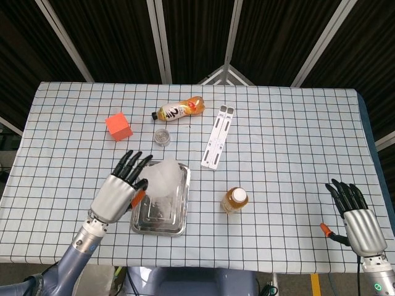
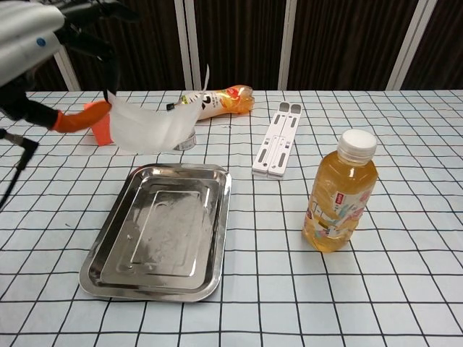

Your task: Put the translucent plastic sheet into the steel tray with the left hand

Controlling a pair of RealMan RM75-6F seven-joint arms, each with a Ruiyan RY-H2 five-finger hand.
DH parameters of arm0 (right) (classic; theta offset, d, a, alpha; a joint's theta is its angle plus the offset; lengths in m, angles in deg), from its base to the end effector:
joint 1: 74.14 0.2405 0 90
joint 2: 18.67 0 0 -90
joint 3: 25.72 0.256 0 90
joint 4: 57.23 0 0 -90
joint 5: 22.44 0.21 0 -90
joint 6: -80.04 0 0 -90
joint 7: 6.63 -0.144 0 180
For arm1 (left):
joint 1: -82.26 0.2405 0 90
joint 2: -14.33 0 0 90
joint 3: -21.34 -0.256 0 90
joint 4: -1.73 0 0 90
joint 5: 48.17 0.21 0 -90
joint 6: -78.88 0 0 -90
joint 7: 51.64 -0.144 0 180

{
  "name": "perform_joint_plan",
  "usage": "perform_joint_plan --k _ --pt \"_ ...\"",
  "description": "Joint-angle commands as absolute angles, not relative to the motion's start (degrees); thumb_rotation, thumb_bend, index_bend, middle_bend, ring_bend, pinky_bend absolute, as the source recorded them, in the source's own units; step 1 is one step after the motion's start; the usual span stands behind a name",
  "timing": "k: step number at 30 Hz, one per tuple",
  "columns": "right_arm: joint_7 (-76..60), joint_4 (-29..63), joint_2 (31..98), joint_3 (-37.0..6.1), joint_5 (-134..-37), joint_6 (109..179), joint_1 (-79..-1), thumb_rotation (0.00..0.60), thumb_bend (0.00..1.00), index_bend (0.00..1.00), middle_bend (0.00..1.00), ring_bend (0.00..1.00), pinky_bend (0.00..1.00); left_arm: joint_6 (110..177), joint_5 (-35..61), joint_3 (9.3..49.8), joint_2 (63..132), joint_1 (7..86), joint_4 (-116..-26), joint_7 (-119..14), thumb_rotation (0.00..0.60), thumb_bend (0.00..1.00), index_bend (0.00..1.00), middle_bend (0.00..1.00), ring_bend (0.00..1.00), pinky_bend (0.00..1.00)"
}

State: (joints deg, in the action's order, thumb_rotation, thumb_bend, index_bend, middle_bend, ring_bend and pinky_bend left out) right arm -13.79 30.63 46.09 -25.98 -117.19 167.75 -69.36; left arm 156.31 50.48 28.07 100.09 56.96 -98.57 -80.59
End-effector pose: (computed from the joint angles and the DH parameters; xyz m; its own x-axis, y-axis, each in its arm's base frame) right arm -0.3075 -0.1686 0.1520 0.3518 -0.0251 0.9357 -0.9262 -0.1545 0.3440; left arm -0.1169 0.2382 0.0395 0.3773 -0.1722 0.9099 0.7225 -0.5599 -0.4056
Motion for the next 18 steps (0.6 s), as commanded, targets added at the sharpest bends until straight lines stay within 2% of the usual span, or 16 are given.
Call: perform_joint_plan --k 1,9,18 --pt "-13.8 30.6 46.1 -26.0 -117.2 167.7 -69.4 0.600 0.29 0.00 0.00 0.00 0.00 156.6 52.8 24.8 101.1 57.5 -97.0 -78.9 0.600 0.52 0.60 0.07 0.00 0.00" --pt "-13.7 30.7 46.1 -26.0 -117.2 167.8 -69.4 0.600 0.29 0.00 0.00 0.00 0.00 156.5 56.2 19.5 101.2 58.3 -89.1 -74.5 0.600 0.52 0.60 0.07 0.00 0.00" --pt "-13.5 30.9 46.2 -26.1 -117.2 167.6 -69.4 0.600 0.29 0.00 0.00 0.00 0.00 152.3 54.6 18.4 100.4 56.5 -81.6 -67.6 0.600 0.52 0.59 0.07 0.00 0.00"
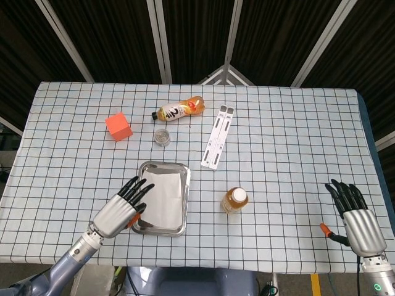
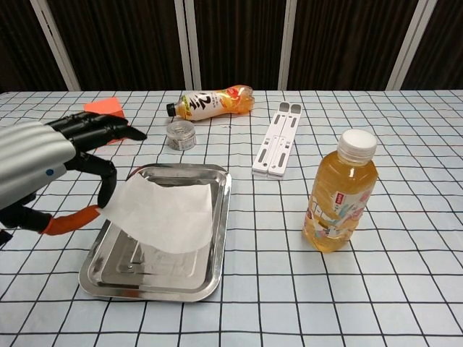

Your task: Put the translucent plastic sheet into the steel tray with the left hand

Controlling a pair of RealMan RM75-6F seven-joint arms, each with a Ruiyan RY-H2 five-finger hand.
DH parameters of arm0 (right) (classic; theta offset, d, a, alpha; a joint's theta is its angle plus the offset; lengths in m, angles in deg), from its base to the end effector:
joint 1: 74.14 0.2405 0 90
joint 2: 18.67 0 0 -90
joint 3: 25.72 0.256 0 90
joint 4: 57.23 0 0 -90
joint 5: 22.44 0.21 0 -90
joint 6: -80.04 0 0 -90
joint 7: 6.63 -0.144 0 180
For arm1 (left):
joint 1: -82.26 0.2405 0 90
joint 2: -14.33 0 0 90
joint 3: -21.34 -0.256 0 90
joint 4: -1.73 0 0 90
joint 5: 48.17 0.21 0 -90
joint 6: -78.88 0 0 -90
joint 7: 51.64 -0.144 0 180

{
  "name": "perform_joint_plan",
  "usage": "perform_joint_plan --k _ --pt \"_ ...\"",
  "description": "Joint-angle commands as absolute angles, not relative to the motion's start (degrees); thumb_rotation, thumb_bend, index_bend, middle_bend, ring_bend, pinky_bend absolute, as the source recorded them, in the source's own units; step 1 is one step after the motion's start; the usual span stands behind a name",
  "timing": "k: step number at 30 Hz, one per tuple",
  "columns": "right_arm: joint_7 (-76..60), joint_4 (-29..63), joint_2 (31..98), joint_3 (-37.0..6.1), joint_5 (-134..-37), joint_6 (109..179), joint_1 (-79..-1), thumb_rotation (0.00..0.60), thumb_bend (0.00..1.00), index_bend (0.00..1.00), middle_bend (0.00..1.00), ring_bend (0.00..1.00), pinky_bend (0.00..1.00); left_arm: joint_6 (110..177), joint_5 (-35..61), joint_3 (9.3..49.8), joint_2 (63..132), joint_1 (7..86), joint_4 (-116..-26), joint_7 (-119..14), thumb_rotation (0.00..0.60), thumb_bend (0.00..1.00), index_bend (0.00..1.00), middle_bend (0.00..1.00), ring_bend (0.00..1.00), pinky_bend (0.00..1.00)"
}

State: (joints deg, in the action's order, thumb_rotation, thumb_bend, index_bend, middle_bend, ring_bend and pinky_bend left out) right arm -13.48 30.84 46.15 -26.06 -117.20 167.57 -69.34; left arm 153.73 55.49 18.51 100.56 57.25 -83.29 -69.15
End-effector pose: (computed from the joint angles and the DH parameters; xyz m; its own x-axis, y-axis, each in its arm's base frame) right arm -0.3069 -0.1684 0.1508 0.3529 -0.0290 0.9352 -0.9259 -0.1548 0.3446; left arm -0.1848 0.2215 0.0012 0.5317 -0.0111 0.8469 0.6392 -0.6507 -0.4099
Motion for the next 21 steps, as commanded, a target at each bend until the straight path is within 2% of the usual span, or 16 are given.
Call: perform_joint_plan --k 1,6,13,15,21 --pt "-13.6 30.9 46.1 -26.1 -117.2 167.6 -69.4 0.600 0.29 0.00 0.00 0.00 0.00 152.0 54.3 18.5 100.5 56.3 -81.2 -67.3 0.600 0.52 0.59 0.07 0.00 0.00" --pt "-13.7 31.0 46.1 -26.1 -117.0 167.5 -69.4 0.600 0.29 0.00 0.00 0.00 0.00 151.3 53.2 18.9 101.0 56.0 -80.4 -66.6 0.600 0.51 0.54 0.06 0.00 0.00" --pt "-13.9 31.0 46.0 -26.1 -117.1 167.6 -69.4 0.600 0.29 0.00 0.00 0.00 0.00 150.0 52.4 17.9 100.1 56.2 -80.7 -68.1 0.600 0.30 0.16 0.00 0.00 0.00" --pt "-13.9 30.9 46.0 -26.1 -117.1 167.6 -69.4 0.600 0.29 0.00 0.00 0.00 0.00 150.7 52.0 17.7 98.9 56.8 -82.1 -68.1 0.600 0.27 0.09 0.00 0.00 0.00" --pt "-13.7 30.9 46.1 -26.1 -117.2 167.6 -69.4 0.600 0.29 0.00 0.00 0.00 0.00 152.4 51.7 17.4 96.7 57.9 -84.1 -66.9 0.600 0.26 0.05 0.00 0.00 0.00"
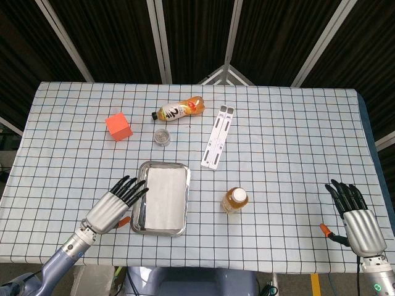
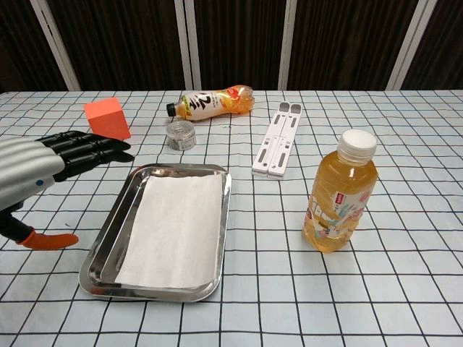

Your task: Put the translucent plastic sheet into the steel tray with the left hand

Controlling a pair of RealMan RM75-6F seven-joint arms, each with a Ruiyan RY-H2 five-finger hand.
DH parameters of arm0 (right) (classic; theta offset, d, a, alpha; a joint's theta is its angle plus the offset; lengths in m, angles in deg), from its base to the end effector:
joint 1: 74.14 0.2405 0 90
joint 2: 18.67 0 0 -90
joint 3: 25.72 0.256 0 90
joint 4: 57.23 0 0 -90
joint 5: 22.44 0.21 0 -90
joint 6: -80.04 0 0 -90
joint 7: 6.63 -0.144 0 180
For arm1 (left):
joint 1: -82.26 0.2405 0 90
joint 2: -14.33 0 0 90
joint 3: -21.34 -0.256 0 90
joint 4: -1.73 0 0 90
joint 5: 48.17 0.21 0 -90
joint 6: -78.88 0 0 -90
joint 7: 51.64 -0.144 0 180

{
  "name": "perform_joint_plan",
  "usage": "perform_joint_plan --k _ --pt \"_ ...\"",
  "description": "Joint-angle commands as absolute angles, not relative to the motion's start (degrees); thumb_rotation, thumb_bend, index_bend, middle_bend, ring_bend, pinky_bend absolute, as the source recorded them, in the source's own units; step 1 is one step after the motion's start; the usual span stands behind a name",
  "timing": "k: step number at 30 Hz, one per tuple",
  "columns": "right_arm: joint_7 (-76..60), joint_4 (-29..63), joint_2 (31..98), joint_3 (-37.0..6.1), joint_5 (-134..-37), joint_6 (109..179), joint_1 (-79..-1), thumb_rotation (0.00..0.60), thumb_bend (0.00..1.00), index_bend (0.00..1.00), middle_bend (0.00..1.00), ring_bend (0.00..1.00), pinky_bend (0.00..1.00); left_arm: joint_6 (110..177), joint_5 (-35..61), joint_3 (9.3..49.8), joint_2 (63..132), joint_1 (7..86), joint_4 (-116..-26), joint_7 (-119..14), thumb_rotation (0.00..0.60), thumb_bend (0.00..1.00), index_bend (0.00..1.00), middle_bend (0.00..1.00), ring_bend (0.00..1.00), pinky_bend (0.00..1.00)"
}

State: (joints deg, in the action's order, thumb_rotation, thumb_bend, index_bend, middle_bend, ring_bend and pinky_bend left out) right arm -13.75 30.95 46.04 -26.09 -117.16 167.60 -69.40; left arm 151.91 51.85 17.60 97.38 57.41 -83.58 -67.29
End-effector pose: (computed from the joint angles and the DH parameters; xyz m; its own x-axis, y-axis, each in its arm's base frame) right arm -0.3070 -0.1679 0.1513 0.3484 -0.0300 0.9369 -0.9278 -0.1530 0.3402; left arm -0.2064 0.2265 0.0115 0.5672 0.0542 0.8218 0.6733 -0.6053 -0.4247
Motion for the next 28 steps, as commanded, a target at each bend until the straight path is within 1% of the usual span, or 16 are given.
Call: perform_joint_plan --k 1,8,13,18,23,28 --pt "-13.7 30.9 46.1 -26.1 -117.1 167.5 -69.4 0.600 0.29 0.00 0.00 0.00 0.00 152.5 51.6 17.3 96.5 58.0 -84.3 -66.8 0.600 0.26 0.04 0.00 0.00 0.00" --pt "-13.5 31.1 46.0 -26.2 -117.0 167.2 -69.3 0.600 0.29 0.00 0.00 0.00 0.00 151.2 49.2 16.6 94.3 59.0 -86.2 -68.0 0.600 0.25 0.00 0.00 0.00 0.00" --pt "-13.5 31.0 45.9 -26.2 -116.8 167.1 -69.4 0.600 0.29 0.00 0.00 0.00 0.00 152.8 46.6 16.4 92.3 61.4 -89.1 -69.5 0.600 0.16 0.00 0.00 0.00 0.00" --pt "-13.4 31.0 45.8 -26.2 -116.8 167.1 -69.4 0.600 0.29 0.00 0.00 0.00 0.00 157.6 44.6 14.6 88.8 66.4 -91.3 -70.5 0.600 0.03 0.00 0.00 0.00 0.00" --pt "-12.9 31.1 45.9 -26.3 -117.0 167.2 -69.4 0.600 0.29 0.00 0.00 0.00 0.00 162.4 43.4 13.1 85.5 71.0 -94.4 -71.0 0.600 0.01 0.00 0.00 0.00 0.00" --pt "-12.6 31.0 45.9 -26.2 -116.9 167.1 -69.4 0.600 0.29 0.00 0.00 0.00 0.00 169.6 45.9 12.3 84.3 75.5 -94.0 -70.9 0.600 0.01 0.00 0.00 0.00 0.00"
